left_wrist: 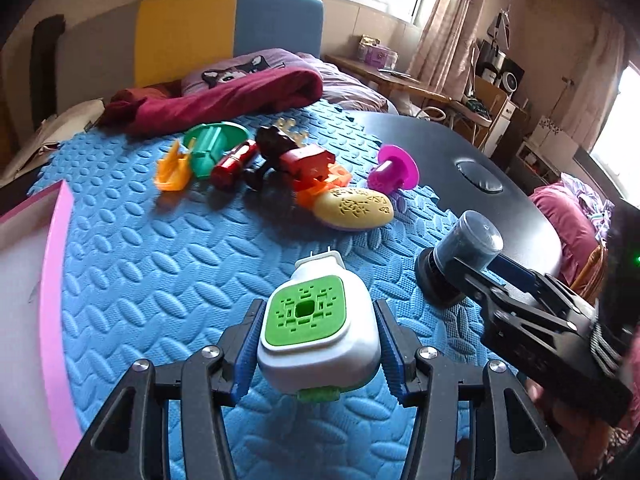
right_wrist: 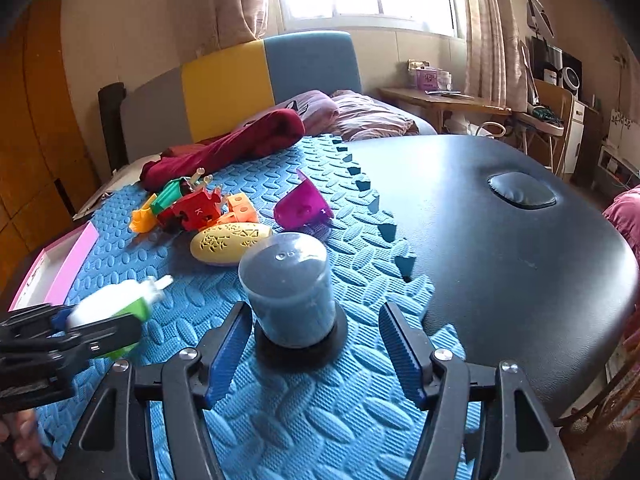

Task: Organize rigid objects
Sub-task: 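Grasp the white-green device with left tool while right tool grasps the grey cylinder, then carry the white-green device to the tray and open the left tool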

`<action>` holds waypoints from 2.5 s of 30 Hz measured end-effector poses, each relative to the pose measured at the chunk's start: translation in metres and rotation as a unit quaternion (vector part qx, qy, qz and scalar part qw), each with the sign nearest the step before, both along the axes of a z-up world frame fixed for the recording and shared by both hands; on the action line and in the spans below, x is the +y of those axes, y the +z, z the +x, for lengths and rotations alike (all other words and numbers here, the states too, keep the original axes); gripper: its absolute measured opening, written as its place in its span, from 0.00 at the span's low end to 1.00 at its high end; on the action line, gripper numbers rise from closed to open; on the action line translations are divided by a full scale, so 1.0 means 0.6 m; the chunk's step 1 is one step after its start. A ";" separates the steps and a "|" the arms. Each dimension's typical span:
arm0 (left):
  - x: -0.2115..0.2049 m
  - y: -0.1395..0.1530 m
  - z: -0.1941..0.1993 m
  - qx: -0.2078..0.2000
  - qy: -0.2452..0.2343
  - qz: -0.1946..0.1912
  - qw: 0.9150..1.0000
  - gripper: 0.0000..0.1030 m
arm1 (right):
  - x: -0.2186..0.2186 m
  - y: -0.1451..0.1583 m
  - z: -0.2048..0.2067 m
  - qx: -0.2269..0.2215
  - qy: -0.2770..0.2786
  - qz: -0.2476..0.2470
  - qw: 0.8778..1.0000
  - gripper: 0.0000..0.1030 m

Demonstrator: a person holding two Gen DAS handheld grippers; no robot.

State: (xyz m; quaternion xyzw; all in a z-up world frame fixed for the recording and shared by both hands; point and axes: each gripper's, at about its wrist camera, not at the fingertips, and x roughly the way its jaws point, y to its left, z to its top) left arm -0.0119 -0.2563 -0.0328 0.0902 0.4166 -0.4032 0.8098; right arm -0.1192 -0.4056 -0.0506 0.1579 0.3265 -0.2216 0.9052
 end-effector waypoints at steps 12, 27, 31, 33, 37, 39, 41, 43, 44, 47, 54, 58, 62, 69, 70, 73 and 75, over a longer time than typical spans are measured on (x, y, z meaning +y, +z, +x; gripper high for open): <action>0.060 0.019 -0.008 -0.006 0.017 -0.016 1.000 0.52 | 0.004 -0.019 0.025 0.009 -0.001 -0.009 1.000 0.51; 0.170 0.104 0.045 -0.038 0.080 -0.047 0.995 0.52 | 0.009 -0.019 0.020 -0.007 0.004 -0.019 1.000 0.43; 0.221 0.120 0.109 -0.055 0.127 -0.033 0.990 0.52 | 0.012 -0.012 0.017 -0.017 0.004 -0.028 0.999 0.43; 0.243 0.117 0.136 -0.051 0.149 -0.029 0.987 0.52 | 0.014 -0.012 0.018 -0.017 0.006 -0.029 0.999 0.43; 0.288 0.099 0.195 -0.026 0.194 -0.028 0.980 0.52 | 0.017 -0.013 0.021 -0.013 0.010 -0.035 0.999 0.43; 0.305 0.084 0.219 -0.021 0.216 -0.014 0.976 0.52 | 0.018 -0.013 0.023 -0.012 0.010 -0.036 0.999 0.43; 0.317 0.070 0.240 -0.017 0.231 0.002 0.973 0.52 | 0.019 -0.014 0.021 -0.014 0.009 -0.038 0.999 0.43; 0.328 0.053 0.268 -0.013 0.252 0.024 0.967 0.52 | 0.021 -0.013 0.020 -0.017 0.008 -0.042 0.999 0.43; 0.331 0.045 0.277 -0.011 0.258 0.030 0.966 0.52 | 0.022 -0.013 0.019 -0.018 0.007 -0.044 0.999 0.43; 0.340 0.022 0.310 -0.005 0.278 0.054 0.959 0.52 | 0.024 -0.009 0.018 -0.015 0.004 -0.039 0.999 0.43; 0.352 -0.005 0.352 -0.003 0.292 0.073 0.954 0.52 | 0.056 0.040 0.023 -0.038 0.027 -0.037 0.998 0.43; 0.354 -0.008 0.362 -0.015 0.293 0.075 0.953 0.52 | 0.082 0.078 0.038 -0.062 0.054 -0.037 0.996 0.43; 0.358 -0.012 0.366 -0.016 0.293 0.077 0.953 0.52 | 0.112 0.106 0.058 -0.078 0.082 -0.035 0.993 0.43; 0.375 0.006 0.343 -0.030 0.295 0.059 0.953 0.68 | 0.171 0.138 0.108 -0.093 0.138 -0.022 0.986 0.43; 0.380 0.011 0.336 -0.032 0.297 0.052 0.953 0.74 | 0.178 0.140 0.117 -0.093 0.146 -0.018 0.985 0.43; 0.394 0.024 0.311 -0.025 0.301 0.026 0.953 0.81 | 0.209 0.143 0.150 -0.090 0.176 -0.003 0.980 0.43; 0.403 0.030 0.295 -0.019 0.302 0.010 0.953 0.84 | 0.232 0.142 0.169 -0.086 0.196 -0.003 0.977 0.43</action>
